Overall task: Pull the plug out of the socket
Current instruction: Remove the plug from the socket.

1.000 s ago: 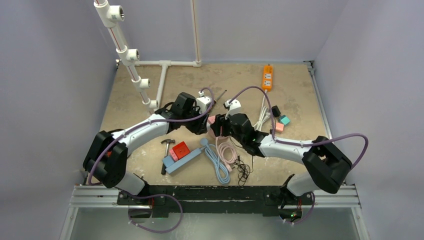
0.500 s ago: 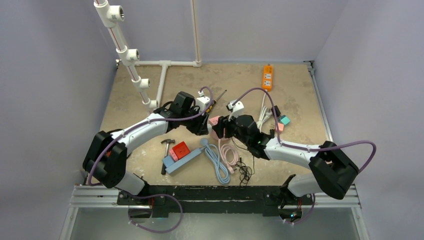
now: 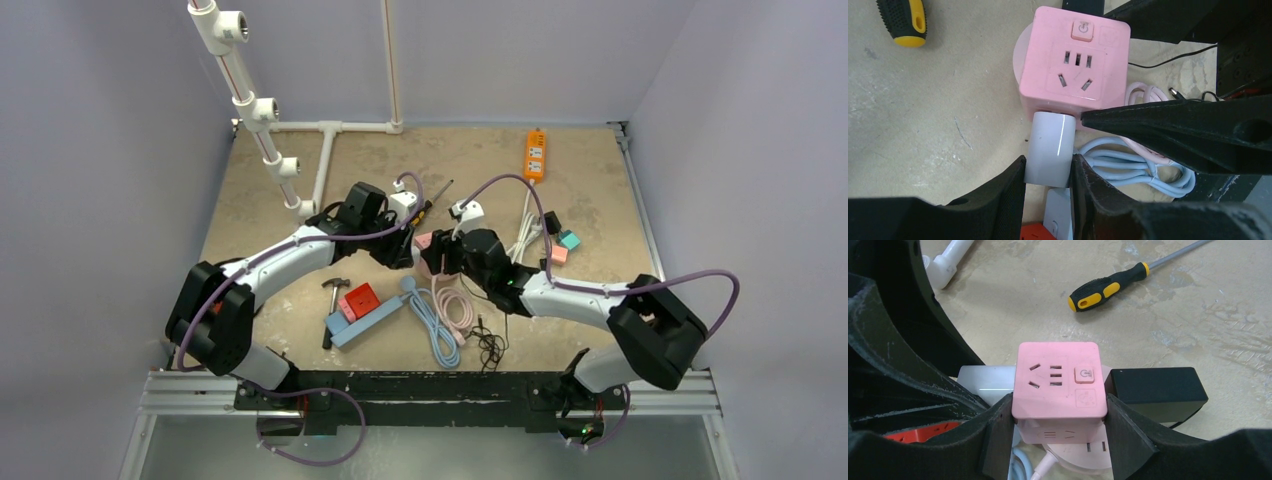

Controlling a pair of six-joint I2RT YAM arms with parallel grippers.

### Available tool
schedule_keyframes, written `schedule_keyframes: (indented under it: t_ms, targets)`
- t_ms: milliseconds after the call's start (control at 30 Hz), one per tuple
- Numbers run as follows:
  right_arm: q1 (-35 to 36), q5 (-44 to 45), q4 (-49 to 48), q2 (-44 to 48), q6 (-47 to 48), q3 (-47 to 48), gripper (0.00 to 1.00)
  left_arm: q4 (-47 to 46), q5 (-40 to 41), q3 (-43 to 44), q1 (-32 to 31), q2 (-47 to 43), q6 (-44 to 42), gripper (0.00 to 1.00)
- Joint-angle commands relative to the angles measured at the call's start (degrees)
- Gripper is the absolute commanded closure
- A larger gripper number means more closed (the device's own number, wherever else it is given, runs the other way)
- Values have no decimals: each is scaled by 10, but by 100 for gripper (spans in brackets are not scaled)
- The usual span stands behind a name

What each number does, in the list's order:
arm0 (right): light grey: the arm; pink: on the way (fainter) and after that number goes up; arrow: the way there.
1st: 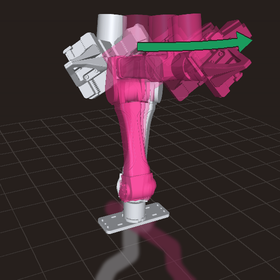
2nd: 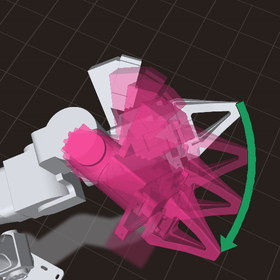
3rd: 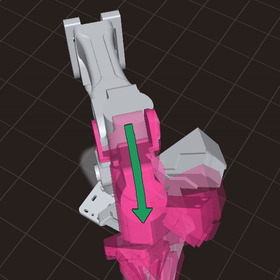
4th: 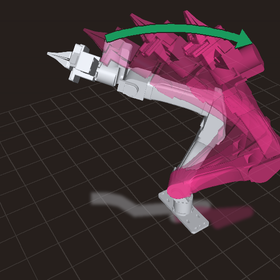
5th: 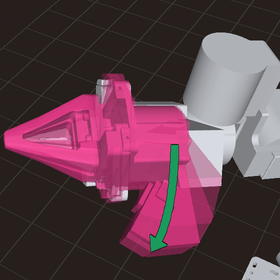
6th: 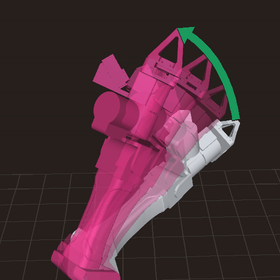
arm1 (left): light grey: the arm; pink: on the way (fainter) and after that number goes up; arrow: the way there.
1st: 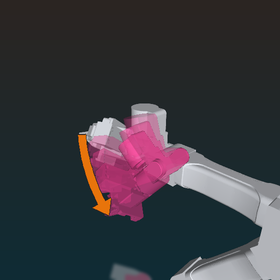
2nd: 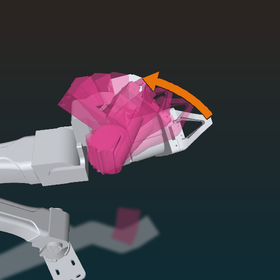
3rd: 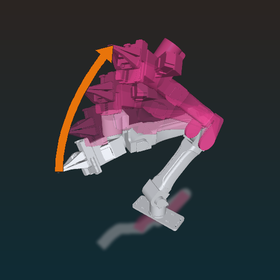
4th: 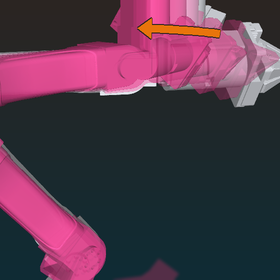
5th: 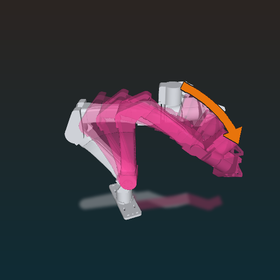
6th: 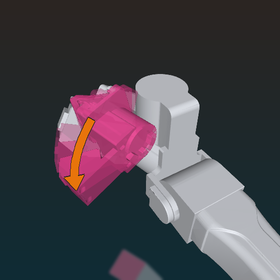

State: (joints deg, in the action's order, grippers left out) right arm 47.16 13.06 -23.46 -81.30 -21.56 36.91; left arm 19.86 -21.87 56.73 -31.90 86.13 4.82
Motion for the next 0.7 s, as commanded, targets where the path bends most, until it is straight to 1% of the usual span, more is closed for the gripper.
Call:
schedule_keyframes:
  t_ms: [0,133,233,400,567,667]
  targets:
    - [-4,103,66,-25,-8,25,100,-28,44,3,5,-43,-1,100]
    - [-4,118,72,-43,-10,37,100,-29,34,2,-2,-43,1,100]
    - [-4,110,63,-40,-5,32,100,-26,45,5,-3,-41,2,100]
    - [-4,47,22,-7,26,3,100,-14,104,10,0,-39,4,100]
    - [-2,6,-11,40,49,-26,100,0,133,16,23,-33,6,100]
    - [0,-14,-24,67,59,-41,100,0,136,16,42,-32,10,100]
